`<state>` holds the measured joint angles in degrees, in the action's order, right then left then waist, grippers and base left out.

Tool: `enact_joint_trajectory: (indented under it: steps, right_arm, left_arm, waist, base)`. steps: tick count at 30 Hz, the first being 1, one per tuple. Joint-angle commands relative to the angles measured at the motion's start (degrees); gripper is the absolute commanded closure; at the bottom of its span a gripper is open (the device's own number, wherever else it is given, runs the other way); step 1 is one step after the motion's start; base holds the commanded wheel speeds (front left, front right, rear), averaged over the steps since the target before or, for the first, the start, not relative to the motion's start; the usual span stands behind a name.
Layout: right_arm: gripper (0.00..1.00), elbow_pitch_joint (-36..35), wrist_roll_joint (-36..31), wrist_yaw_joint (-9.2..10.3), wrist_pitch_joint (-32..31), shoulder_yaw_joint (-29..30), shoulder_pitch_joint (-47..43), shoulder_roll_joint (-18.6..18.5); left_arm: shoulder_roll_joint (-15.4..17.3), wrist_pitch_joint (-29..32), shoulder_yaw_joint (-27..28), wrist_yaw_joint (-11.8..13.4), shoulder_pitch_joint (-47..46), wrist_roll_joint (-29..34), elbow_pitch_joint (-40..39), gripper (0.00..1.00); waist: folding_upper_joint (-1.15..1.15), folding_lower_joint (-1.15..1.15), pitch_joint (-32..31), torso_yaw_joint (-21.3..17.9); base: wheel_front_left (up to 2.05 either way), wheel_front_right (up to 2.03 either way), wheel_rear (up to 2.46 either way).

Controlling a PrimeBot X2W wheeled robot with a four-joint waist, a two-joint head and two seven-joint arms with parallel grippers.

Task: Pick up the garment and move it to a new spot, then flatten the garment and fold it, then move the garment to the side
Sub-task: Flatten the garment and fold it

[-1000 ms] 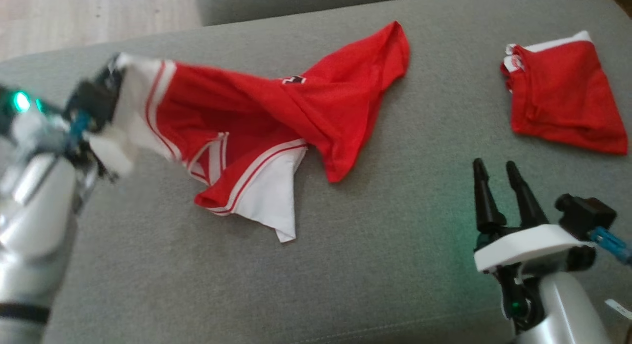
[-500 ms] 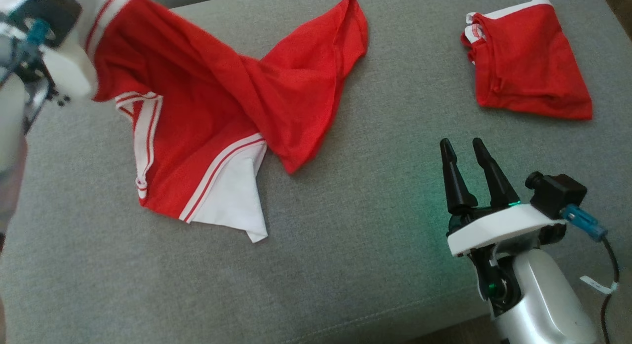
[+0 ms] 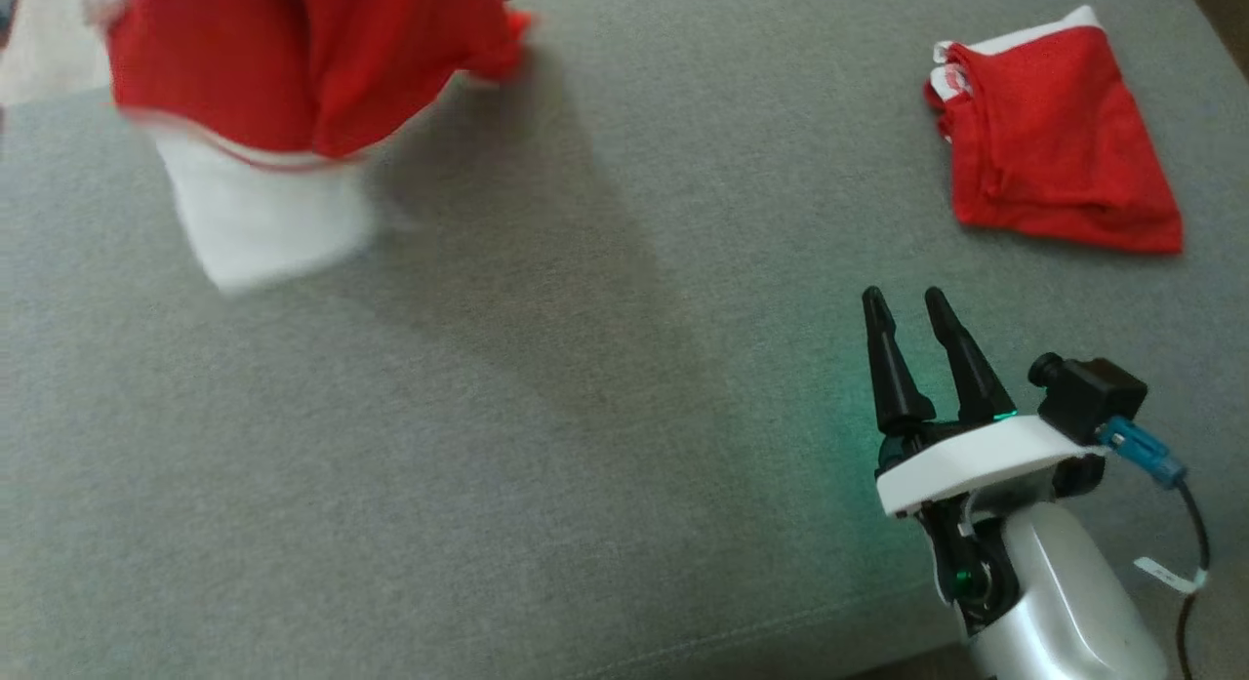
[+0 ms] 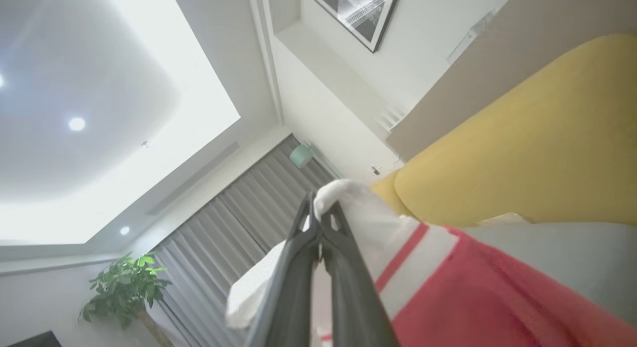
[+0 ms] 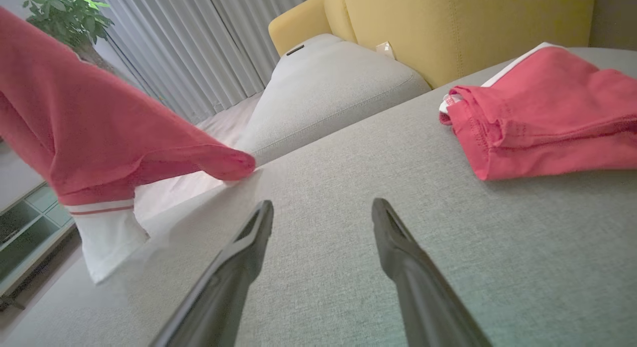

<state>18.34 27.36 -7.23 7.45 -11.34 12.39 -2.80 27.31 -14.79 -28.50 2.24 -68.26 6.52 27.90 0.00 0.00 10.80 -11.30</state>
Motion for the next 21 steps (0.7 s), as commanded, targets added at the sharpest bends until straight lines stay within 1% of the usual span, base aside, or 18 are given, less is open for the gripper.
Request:
enact_joint_trajectory:
  steps: [1, 3, 5, 10, 15, 21]
  right_arm:
    - [0.00, -1.21, 0.83, -0.25, 1.03, -1.30, 1.50, -0.08]
    - [0.00, -0.63, 1.01, -0.25, 1.28, -1.05, 1.06, -0.08]
    - [0.00, -0.09, 1.10, -0.25, 1.42, -1.07, 0.79, -0.08]
    - [0.00, 0.99, 1.70, -0.25, 1.78, -1.25, 0.16, -0.08]
    - [0.00, 1.47, 1.77, -0.25, 1.29, -2.08, -0.61, -0.08]
    - [0.00, 1.02, 0.95, -0.25, 0.02, -1.82, -1.31, -0.08]
  left_arm:
    - [3.04, -0.19, 0.28, -0.68, -0.83, -0.14, -1.64, 1.00]
    - [3.28, -0.19, -1.73, -2.14, 0.73, -0.15, -1.37, 1.00]
    - [3.44, -0.20, -3.29, -2.92, 3.03, -0.39, -1.07, 1.00]
    - [4.96, -0.20, -6.10, -3.28, 12.44, -1.57, -0.50, 1.00]
    - [6.95, -0.20, -6.82, -1.83, 22.92, -3.90, 0.84, 1.00]
    - [8.90, -0.20, -4.58, 2.09, 31.70, -7.59, 1.68, 1.00]
  waist:
    - [0.00, 0.00, -0.67, 1.14]
    - [0.00, 0.00, -1.10, 2.40]
    - [0.00, 0.00, -1.73, 3.66]
    - [0.00, 0.00, -3.89, 6.85]
    - [0.00, 0.00, -5.89, 9.38]
    - [0.00, 0.00, -6.63, 10.76]
  base:
    - [0.00, 0.00, 0.00]
    - [0.00, 0.00, 0.00]
    - [0.00, 0.00, 0.00]
    - [0.00, 0.00, 0.00]
    - [0.00, 0.00, 0.00]
    - [0.00, 0.00, 0.00]
